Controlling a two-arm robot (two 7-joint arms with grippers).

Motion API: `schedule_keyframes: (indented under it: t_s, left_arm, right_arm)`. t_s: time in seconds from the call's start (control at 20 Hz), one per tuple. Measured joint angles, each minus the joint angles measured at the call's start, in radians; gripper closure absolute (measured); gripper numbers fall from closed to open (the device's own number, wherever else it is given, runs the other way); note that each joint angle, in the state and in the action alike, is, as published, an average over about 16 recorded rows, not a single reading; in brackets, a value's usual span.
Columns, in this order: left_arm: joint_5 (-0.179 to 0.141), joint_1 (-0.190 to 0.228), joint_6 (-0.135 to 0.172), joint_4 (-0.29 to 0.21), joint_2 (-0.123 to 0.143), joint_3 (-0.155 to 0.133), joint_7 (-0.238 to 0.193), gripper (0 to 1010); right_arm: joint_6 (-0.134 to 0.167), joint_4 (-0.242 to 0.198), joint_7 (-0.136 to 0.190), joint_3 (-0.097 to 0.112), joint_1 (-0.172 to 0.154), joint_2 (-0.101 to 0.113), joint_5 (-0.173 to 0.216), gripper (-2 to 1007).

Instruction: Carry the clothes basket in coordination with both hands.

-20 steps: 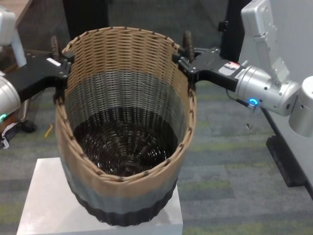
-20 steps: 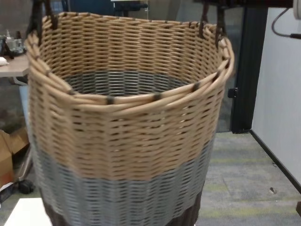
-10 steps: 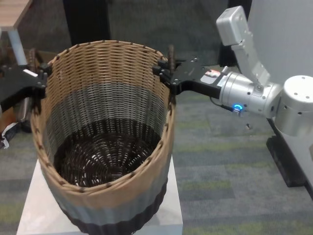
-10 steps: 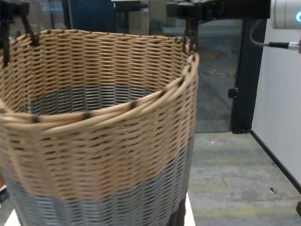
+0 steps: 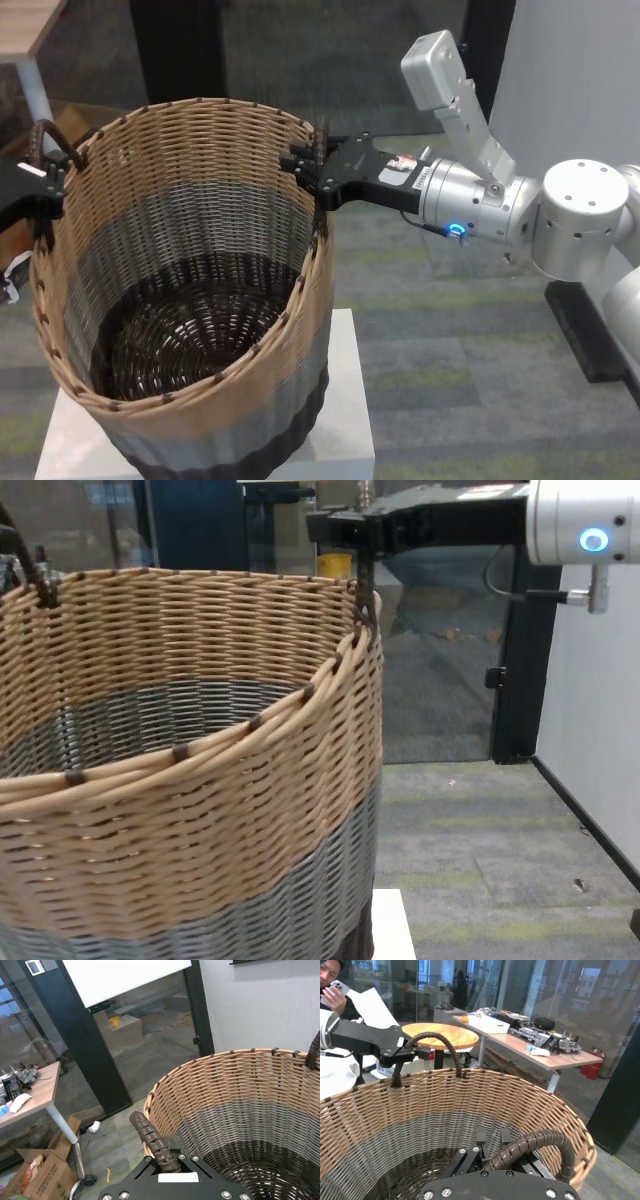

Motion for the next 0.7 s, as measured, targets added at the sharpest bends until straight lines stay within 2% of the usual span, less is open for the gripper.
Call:
schedule_keyframes:
  t_s: [0.35, 0.7]
  left_arm:
    - [0.017, -0.006, -0.001, 0.038, -0.005, -0.019, -0.012, 1009]
    - [0.029, -0.023, -0.005, 0.083, -0.012, -0.033, -0.037, 1009]
  right_arm:
    - [-0.019, 0.054, 0.018, -0.039, 0.029, -0.024, -0.006, 834]
    - [-0.032, 0.108, 0.035, -0.068, 0.057, -0.051, -0.013, 834]
